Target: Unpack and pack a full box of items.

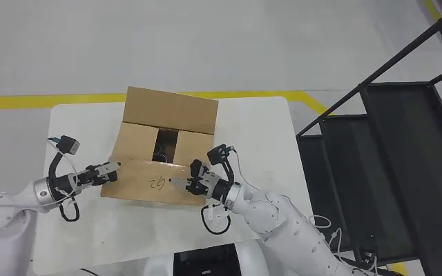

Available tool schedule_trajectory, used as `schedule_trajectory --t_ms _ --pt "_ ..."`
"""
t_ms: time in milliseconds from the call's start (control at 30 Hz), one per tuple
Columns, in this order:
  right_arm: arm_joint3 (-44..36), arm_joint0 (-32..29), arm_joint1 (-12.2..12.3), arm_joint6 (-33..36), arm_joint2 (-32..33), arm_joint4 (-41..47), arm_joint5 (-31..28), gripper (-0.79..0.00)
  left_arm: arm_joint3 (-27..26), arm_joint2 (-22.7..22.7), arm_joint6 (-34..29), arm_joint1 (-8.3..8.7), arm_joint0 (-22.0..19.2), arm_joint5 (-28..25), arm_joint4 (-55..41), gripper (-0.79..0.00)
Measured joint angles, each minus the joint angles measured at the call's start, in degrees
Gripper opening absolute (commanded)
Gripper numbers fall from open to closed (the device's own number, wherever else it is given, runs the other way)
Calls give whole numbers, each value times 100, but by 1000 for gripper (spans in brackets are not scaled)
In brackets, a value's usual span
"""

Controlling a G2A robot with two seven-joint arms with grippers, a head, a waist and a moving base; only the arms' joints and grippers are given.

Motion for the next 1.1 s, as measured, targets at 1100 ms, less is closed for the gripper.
schedule_trajectory --t_ms 1100 --pt "2633 2277 -621 -1870 21 547 820 0 -466 -247 407 109 366 69 95 0"
